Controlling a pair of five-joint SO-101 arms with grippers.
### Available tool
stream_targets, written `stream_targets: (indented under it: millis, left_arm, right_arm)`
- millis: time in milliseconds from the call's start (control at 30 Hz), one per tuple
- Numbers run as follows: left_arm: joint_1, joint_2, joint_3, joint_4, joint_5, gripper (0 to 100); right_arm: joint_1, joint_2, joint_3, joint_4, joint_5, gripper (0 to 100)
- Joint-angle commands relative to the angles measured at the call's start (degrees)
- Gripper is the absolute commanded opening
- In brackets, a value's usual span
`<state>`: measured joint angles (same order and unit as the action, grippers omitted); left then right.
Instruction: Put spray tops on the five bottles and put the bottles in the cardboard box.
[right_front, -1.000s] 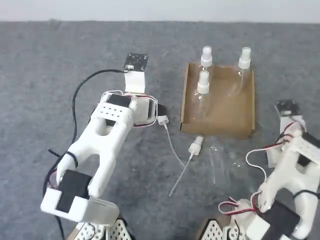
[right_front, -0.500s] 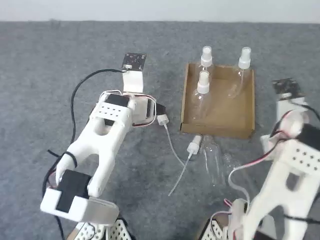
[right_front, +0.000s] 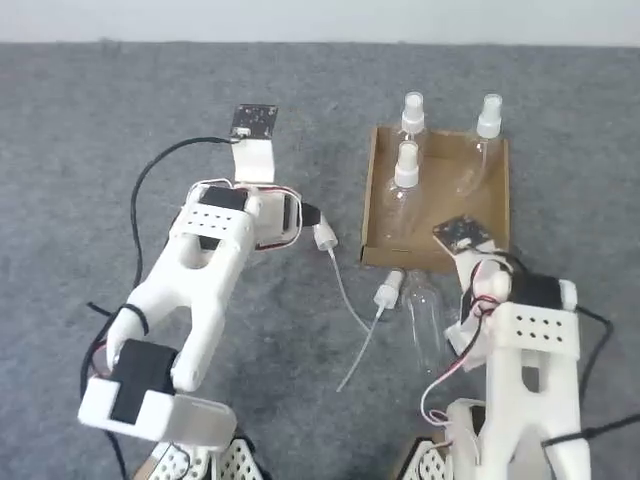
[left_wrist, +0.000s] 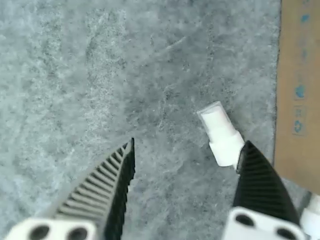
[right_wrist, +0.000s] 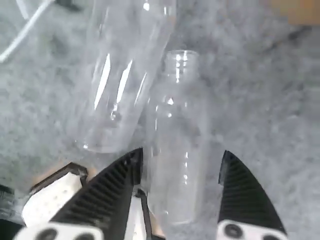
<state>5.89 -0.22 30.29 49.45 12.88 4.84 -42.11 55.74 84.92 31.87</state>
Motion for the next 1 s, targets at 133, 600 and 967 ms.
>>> stream_targets:
  millis: [133, 600, 967]
  left_arm:
    - [-0.26, -1.05, -2.59, -1.41, 0.35, 30]
    - [-0.09, -1.05, -2.68, -1.05, 0.35, 30]
    - [2.73, -1.05, -6.81, 4.84, -0.09, 30]
  right_arm:
    - [5.85, -1.27, 3.69, -8.84, 0.62, 21.4]
    - [28.18, -1.19, 7.82, -23.78, 13.19, 20.9]
    - [31.25, 20.09, -4.66, -25.19, 9.58, 20.9]
